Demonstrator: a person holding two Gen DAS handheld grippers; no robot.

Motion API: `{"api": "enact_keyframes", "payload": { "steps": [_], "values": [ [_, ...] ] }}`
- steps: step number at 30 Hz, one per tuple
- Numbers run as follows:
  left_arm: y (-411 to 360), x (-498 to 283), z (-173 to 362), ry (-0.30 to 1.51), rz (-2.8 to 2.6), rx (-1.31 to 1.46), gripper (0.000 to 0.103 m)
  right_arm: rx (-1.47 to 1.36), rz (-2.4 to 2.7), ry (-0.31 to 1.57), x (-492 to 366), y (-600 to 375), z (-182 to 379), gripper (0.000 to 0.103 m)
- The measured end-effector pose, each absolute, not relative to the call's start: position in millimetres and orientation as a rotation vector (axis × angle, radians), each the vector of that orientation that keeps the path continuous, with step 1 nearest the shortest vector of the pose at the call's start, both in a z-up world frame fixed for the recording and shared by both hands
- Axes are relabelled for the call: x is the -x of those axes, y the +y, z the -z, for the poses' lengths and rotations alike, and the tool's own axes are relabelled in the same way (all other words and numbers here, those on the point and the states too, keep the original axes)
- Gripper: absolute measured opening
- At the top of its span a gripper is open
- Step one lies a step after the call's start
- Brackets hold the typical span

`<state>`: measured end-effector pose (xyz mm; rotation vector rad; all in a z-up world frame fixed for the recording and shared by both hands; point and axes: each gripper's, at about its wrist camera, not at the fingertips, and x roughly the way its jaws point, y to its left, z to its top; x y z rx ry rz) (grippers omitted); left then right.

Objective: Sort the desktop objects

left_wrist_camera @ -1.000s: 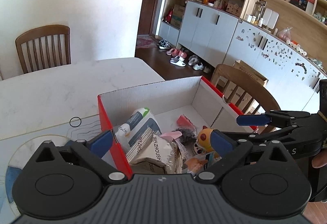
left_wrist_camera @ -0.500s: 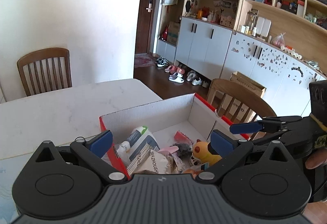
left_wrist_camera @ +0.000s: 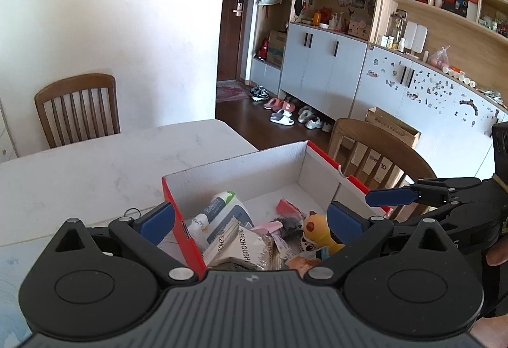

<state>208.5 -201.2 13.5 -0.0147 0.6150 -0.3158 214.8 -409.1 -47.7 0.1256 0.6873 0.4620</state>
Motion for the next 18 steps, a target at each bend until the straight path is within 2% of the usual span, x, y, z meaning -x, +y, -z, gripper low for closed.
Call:
{"api": "enact_keyframes", "payload": {
  "steps": [18],
  "values": [
    [-204, -200, 6, 0.669, 0.228, -0.049, 0.102, -0.13, -0.419, 0.686, -196, -411, 43, 0.089]
  ]
}}
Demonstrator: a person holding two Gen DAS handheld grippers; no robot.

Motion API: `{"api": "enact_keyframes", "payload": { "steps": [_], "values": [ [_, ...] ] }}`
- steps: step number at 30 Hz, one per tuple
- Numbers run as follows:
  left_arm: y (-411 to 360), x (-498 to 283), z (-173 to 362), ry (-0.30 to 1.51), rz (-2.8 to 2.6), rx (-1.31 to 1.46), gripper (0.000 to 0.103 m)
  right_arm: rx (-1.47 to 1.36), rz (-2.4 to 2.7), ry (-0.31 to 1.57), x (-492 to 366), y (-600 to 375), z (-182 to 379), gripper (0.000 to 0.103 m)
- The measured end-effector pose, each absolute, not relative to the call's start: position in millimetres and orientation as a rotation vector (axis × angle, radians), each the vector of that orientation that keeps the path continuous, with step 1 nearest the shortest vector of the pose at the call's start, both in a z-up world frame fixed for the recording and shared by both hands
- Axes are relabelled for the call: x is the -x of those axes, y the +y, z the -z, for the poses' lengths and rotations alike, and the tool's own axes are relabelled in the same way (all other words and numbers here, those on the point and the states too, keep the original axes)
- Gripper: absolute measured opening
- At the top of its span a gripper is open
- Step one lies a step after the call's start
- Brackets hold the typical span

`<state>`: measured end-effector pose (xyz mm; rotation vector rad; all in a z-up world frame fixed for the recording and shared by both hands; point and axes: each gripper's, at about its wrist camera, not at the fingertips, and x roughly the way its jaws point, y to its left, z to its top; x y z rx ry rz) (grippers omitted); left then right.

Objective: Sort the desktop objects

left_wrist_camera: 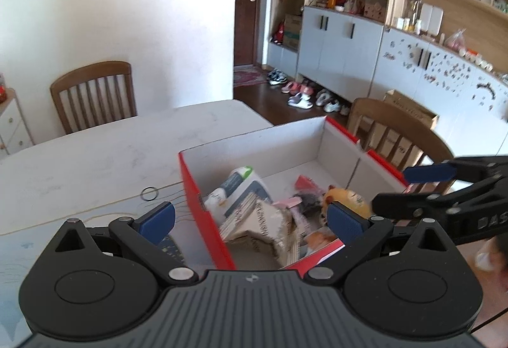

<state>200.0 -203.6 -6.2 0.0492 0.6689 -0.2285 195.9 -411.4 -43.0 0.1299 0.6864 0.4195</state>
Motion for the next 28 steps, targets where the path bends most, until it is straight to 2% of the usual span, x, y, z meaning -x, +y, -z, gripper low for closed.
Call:
{"api": "enact_keyframes", "payload": {
  "steps": [28],
  "values": [
    [-205, -206, 38, 0.844, 0.22, -0.073, 0.102, -0.13, -0.383, 0.755, -186, -411, 58, 0.091]
  ]
}}
